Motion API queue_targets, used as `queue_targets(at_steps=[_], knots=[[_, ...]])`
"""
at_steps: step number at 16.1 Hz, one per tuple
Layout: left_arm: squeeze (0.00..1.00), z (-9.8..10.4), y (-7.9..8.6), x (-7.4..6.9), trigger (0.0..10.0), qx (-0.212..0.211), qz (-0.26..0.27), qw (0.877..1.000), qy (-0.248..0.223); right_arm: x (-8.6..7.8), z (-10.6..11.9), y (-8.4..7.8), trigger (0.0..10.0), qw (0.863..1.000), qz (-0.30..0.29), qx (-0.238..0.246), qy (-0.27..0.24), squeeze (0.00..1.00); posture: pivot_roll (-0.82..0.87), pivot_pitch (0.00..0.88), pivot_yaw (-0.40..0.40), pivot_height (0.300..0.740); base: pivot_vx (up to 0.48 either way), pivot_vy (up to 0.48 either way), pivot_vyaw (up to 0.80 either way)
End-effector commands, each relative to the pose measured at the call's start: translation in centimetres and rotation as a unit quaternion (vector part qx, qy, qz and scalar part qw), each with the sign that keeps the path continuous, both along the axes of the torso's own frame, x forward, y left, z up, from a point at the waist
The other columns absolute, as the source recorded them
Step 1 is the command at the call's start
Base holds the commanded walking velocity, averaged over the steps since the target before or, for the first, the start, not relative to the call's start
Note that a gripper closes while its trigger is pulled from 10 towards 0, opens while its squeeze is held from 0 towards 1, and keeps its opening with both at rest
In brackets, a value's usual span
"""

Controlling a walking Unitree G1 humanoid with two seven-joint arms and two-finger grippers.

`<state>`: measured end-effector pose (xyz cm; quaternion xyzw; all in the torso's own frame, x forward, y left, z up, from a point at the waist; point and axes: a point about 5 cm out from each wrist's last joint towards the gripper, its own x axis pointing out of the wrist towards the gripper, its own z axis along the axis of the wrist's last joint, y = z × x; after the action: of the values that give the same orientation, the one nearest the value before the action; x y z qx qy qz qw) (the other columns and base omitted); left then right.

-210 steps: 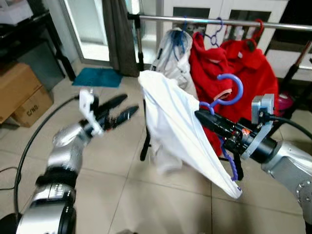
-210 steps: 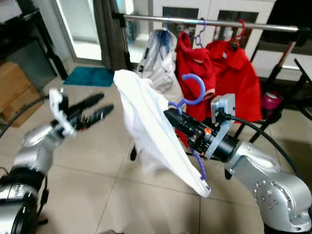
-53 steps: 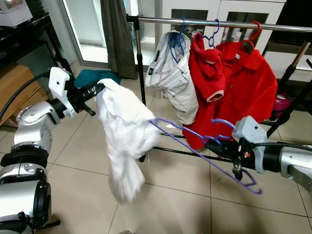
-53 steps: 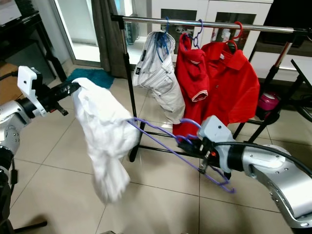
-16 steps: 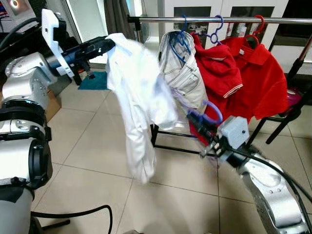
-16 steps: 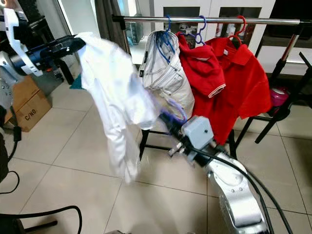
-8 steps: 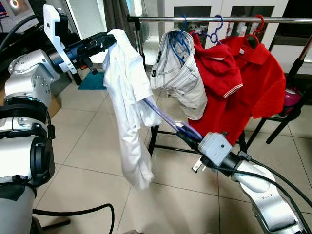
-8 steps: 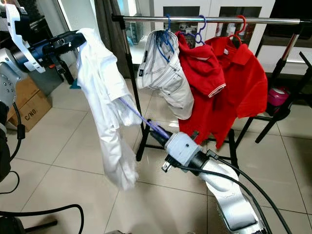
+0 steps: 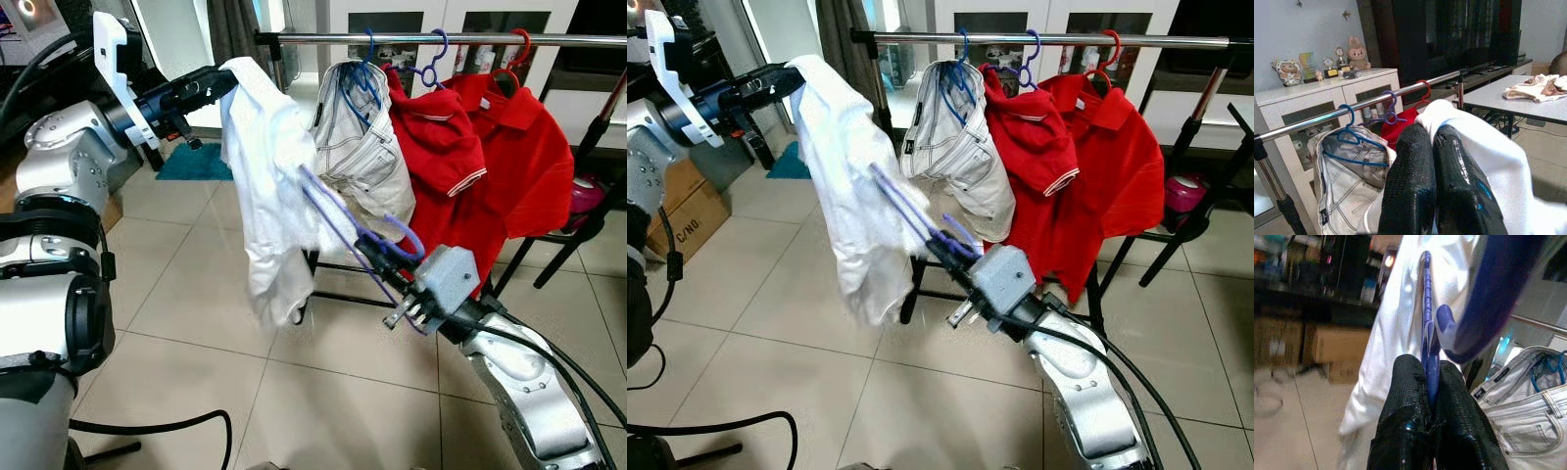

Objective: Hang hanger

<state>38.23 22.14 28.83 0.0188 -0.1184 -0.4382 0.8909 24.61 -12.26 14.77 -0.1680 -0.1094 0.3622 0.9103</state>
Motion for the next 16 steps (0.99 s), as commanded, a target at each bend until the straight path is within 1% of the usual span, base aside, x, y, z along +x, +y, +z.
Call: queue_targets(at_steps=[1,2,3,6,9,10,11,12,13,14,15,16], knots=[[0.00,0.6,0.4,0.0,0.0,-0.014,0.009,1.000,-0.010,0.3,-0.3,0.0,10.0,0.999,-0.006,-0.034,0.000,0.00,-0.19,0.000,0.150,0.740,0.000,0.000,0.00],[0.00,0.6,0.5,-0.1,0.0,-0.016,0.010,1.000,-0.011,0.7,-0.7,-0.3,10.0,0.998,-0.021,-0.064,-0.005,0.00,-0.19,0.000,0.152,0.740,0.000,0.000,0.00],[0.00,0.7,0.6,-0.1,0.0,-0.015,0.012,1.000,-0.011,0.8,-0.6,-0.2,10.0,0.998,-0.019,-0.061,-0.007,0.00,-0.18,0.000,0.152,0.740,0.000,0.000,0.00],[0.00,0.6,0.7,-0.1,0.0,-0.014,0.014,1.000,-0.010,0.5,-0.6,0.3,10.0,0.996,0.003,-0.089,-0.015,0.00,-0.18,0.000,0.141,0.740,0.000,0.000,0.00],[0.00,0.4,0.6,-0.2,0.0,-0.012,0.014,1.000,-0.010,0.6,-0.6,0.5,10.0,0.996,0.011,-0.085,-0.016,0.00,-0.18,0.000,0.137,0.740,0.000,0.000,0.00],[0.00,0.4,0.6,-0.1,0.0,-0.011,0.016,1.000,-0.009,1.2,-0.3,0.5,10.0,1.000,-0.014,-0.020,0.002,0.00,-0.18,0.000,0.136,0.740,0.000,0.000,0.00],[0.00,0.3,0.6,-0.1,0.0,-0.011,0.016,1.000,-0.009,1.5,0.1,0.6,10.0,0.999,-0.027,0.027,0.017,0.00,-0.18,0.000,0.136,0.740,0.000,0.000,0.00],[0.00,0.2,0.5,-0.1,0.0,-0.010,0.016,1.000,-0.008,1.5,0.0,0.8,10.0,1.000,-0.013,-0.012,0.009,0.00,-0.18,0.000,0.136,0.740,0.000,0.000,0.00],[0.00,0.1,0.4,-0.1,0.0,-0.008,0.015,1.000,-0.008,1.4,-0.2,0.9,10.0,0.999,-0.005,-0.038,0.005,0.00,-0.18,0.000,0.136,0.740,0.000,0.000,0.00],[0.00,0.0,0.3,-0.1,0.0,-0.004,0.014,1.000,-0.007,1.2,0.0,1.1,10.0,1.000,-0.006,-0.020,0.009,0.00,-0.18,0.000,0.136,0.740,0.000,0.000,0.00],[0.00,-0.2,0.3,-0.1,0.0,0.000,0.013,1.000,-0.004,1.2,0.6,1.4,10.0,1.000,-0.008,0.024,0.018,0.00,-0.18,0.000,0.139,0.740,0.000,0.000,0.00],[0.00,-0.3,0.2,-0.1,0.0,0.003,0.013,1.000,-0.003,1.1,0.6,1.6,10.0,1.000,0.006,0.018,0.020,0.00,-0.19,0.000,0.142,0.740,0.000,0.000,0.00]])
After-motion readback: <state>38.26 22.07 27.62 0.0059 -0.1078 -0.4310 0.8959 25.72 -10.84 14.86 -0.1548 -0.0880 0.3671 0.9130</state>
